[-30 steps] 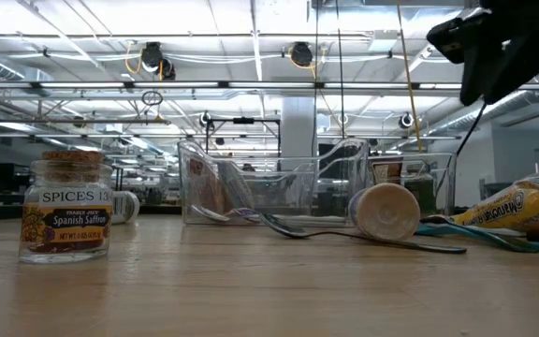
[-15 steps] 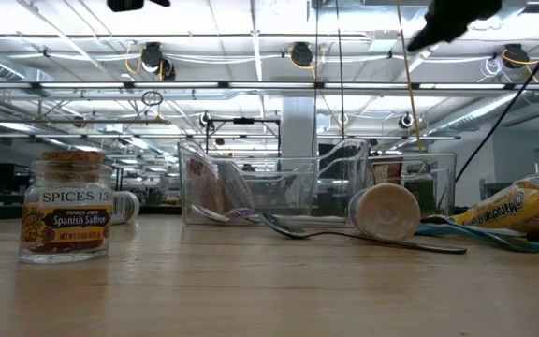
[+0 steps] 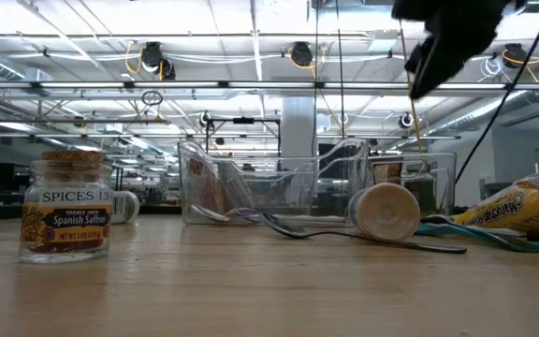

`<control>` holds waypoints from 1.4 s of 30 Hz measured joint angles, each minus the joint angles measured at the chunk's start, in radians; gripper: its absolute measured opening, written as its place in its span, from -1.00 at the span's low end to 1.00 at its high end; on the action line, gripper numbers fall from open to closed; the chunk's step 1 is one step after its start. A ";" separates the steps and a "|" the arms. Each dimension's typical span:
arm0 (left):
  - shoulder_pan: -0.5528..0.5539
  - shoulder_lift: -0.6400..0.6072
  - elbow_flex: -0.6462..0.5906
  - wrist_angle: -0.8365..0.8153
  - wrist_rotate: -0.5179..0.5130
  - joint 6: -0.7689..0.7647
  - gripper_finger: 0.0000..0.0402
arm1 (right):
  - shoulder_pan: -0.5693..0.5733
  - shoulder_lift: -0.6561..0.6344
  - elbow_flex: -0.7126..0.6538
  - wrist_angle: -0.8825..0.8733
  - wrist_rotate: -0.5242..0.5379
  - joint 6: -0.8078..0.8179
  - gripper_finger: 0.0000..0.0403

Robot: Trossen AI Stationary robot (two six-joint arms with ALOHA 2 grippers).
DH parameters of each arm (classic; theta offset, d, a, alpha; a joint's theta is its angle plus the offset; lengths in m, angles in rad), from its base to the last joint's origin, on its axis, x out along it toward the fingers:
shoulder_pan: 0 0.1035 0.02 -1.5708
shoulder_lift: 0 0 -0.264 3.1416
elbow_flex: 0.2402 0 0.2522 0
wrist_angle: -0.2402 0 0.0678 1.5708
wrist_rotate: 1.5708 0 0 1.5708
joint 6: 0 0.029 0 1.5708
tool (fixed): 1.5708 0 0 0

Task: Pick & Place Food Item
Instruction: Put the blue spoon into the bottom transparent bin

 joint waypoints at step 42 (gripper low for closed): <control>-0.014 0.069 0.000 0.148 0.017 0.085 -0.01 | -0.161 0.300 -0.328 0.534 -0.120 0.061 0.08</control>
